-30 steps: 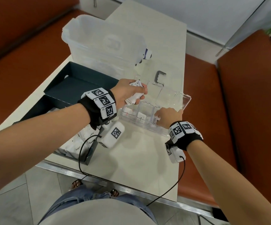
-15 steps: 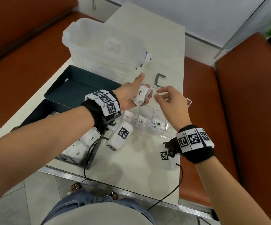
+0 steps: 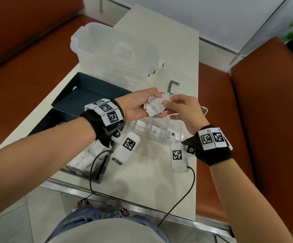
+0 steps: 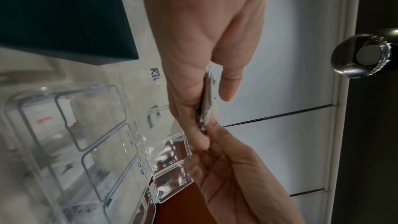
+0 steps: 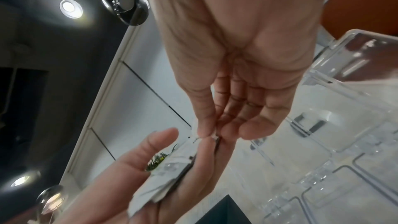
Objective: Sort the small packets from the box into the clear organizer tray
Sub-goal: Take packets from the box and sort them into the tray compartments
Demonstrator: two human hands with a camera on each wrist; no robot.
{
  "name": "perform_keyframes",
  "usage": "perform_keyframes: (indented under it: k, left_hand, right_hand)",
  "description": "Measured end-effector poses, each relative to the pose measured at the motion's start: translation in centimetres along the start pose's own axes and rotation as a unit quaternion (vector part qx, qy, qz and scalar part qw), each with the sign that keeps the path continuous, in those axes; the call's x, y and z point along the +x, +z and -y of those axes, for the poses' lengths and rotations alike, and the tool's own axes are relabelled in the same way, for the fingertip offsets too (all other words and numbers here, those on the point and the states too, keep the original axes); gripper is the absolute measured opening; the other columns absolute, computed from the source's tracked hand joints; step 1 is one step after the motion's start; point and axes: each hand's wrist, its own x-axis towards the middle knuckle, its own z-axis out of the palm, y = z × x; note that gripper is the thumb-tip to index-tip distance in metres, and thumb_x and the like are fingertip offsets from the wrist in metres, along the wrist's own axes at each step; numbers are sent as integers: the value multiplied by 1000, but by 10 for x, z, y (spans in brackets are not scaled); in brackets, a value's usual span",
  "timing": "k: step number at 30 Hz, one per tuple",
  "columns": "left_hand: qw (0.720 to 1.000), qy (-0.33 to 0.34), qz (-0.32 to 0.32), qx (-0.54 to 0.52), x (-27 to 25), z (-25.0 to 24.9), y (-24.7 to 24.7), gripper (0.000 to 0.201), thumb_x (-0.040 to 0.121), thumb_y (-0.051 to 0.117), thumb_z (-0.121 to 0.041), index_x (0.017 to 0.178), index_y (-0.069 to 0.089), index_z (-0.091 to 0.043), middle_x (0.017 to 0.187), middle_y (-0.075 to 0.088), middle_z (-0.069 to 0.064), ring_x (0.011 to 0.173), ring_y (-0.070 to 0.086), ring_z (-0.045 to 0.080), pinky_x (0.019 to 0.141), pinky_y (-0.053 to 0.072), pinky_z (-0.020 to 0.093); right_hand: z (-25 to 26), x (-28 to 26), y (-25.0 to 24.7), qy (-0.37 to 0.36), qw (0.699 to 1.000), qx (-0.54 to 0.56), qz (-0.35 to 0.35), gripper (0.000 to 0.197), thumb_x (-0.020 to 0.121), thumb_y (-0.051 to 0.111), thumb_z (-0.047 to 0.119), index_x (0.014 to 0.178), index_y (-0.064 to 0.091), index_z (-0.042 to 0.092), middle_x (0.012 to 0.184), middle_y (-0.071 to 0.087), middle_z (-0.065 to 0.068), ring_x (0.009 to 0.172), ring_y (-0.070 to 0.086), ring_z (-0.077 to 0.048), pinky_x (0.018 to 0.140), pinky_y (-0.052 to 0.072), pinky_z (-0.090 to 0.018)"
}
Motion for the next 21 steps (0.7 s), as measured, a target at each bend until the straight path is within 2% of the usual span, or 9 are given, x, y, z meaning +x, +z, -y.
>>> perform_keyframes:
  k: [2, 4, 9, 13, 16, 21]
  left_hand:
    - [1000, -2, -1, 25, -3, 0, 1, 20, 96, 44, 3, 108, 59, -2, 105, 66, 21, 94, 67, 31, 76, 59, 42]
    - [998, 3, -13, 54, -5, 0, 1, 24, 95, 46, 8, 114, 58, 0, 113, 64, 24, 96, 67, 33, 73, 61, 40]
    - [995, 42, -49, 71, -9, 2, -1, 34, 90, 54, 13, 122, 57, 2, 113, 65, 22, 89, 69, 32, 68, 62, 38]
    - [991, 68, -79, 82, -10, 3, -6, 35, 88, 57, 15, 119, 60, 0, 120, 63, 22, 96, 68, 34, 70, 61, 39]
    - [991, 71, -78, 88, -10, 2, -6, 35, 89, 57, 13, 121, 59, 0, 123, 62, 23, 105, 65, 37, 73, 60, 41]
    - [993, 69, -52, 83, -10, 5, -1, 36, 91, 57, 8, 126, 57, 1, 123, 62, 24, 103, 65, 35, 77, 59, 40]
  right_hand:
    - [0, 0, -4, 10, 1000, 22, 0, 15, 84, 71, 6, 97, 64, 2, 76, 68, -9, 64, 62, -16, 57, 52, -23]
    - [-1, 1, -7, 6, 999, 30, -9, 9, 85, 69, 4, 94, 66, 5, 73, 67, -7, 61, 62, -15, 57, 54, -22]
    - [-3, 4, -17, -16, 997, 47, -59, 11, 87, 66, 2, 98, 68, 1, 73, 64, -6, 59, 62, -13, 62, 56, -23]
    - [-3, 6, -24, -7, 992, 111, -60, 12, 87, 65, 0, 98, 68, 0, 74, 62, -7, 61, 59, -14, 64, 57, -25]
    - [-2, 5, -22, -16, 993, 109, -42, 13, 86, 67, 1, 99, 69, 0, 72, 62, -7, 60, 59, -12, 64, 56, -24]
    - [-3, 6, -6, -30, 994, 71, -76, 10, 86, 68, 3, 95, 71, 2, 72, 63, -8, 61, 60, -12, 64, 57, -25]
